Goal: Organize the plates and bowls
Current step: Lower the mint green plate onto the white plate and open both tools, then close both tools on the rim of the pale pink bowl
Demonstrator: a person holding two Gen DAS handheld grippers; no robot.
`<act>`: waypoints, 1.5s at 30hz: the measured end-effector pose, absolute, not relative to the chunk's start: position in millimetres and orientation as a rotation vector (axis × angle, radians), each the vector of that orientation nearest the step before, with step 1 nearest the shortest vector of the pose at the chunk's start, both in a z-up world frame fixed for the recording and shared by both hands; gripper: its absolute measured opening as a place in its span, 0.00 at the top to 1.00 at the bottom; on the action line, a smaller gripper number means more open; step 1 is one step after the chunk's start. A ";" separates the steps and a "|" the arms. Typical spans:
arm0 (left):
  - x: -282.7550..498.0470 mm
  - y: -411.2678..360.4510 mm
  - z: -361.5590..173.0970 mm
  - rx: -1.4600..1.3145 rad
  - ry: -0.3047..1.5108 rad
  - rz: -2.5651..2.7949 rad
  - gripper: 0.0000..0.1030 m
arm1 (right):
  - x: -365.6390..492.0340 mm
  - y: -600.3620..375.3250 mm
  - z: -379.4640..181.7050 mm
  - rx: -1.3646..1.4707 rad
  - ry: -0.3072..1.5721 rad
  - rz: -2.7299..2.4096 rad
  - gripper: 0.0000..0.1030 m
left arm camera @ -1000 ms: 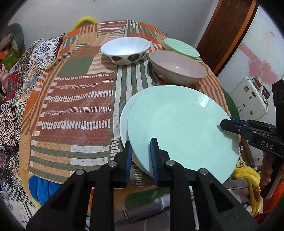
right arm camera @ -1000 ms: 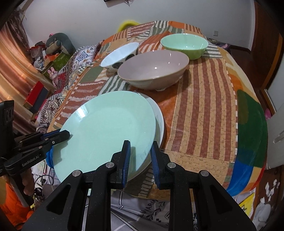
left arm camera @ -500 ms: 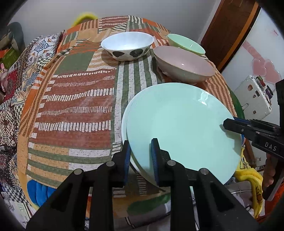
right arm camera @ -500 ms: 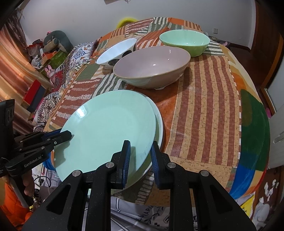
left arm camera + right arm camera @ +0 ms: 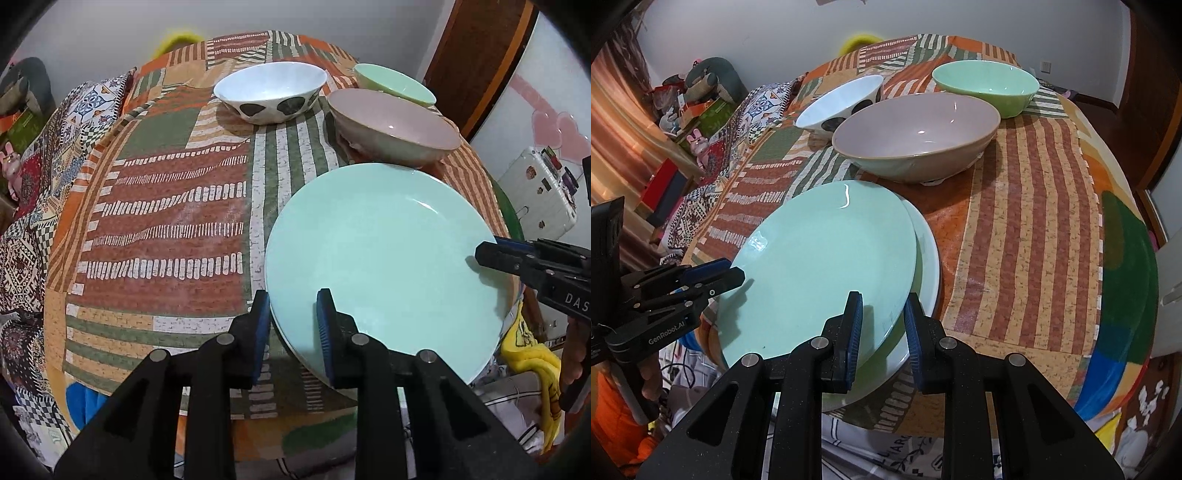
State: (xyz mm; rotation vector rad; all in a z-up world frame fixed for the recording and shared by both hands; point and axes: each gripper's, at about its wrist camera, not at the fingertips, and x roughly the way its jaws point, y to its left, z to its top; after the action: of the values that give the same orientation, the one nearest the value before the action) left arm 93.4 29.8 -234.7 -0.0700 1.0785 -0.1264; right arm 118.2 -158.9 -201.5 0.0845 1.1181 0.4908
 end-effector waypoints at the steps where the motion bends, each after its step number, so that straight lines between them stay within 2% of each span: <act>1: 93.6 30.2 -234.7 -0.073 1.079 -0.127 0.76 | 118.2 -159.9 -201.3 0.086 1.118 0.491 0.79; 17: 98.3 34.9 -231.7 -0.107 1.094 -0.136 0.76 | 120.5 -174.1 -184.6 0.089 1.057 0.456 0.79; 27: 101.4 34.1 -179.8 -0.057 0.936 -0.103 0.75 | 126.5 -182.4 -171.5 0.102 1.013 0.451 0.79; 31: 110.3 29.0 -155.1 -0.047 0.872 -0.118 0.73 | 133.1 -190.5 -158.5 0.122 0.966 0.440 0.70; 33: 115.4 24.8 -144.0 -0.038 0.838 -0.126 0.69 | 136.2 -194.5 -153.5 0.127 0.945 0.433 0.68; 35: 121.8 19.7 -134.8 -0.032 0.806 -0.131 0.58 | 139.6 -198.6 -147.4 0.139 0.924 0.426 0.67; 37: 128.5 14.8 -129.5 -0.026 0.784 -0.133 0.54 | 143.9 -203.0 -141.7 0.153 0.903 0.420 0.64; 42: 152.2 3.1 -128.1 -0.011 0.786 -0.147 0.53 | 153.3 -211.5 -132.2 0.176 0.854 0.394 0.56; 45: 168.7 -1.6 -133.6 -0.016 0.805 -0.153 0.46 | 162.0 -216.3 -131.0 0.199 0.841 0.388 0.51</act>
State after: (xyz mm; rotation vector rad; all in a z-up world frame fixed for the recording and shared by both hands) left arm 168.7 -1.6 -133.6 -0.0160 0.8053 -0.1529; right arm 162.0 -216.3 -131.0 0.1995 0.8410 0.3880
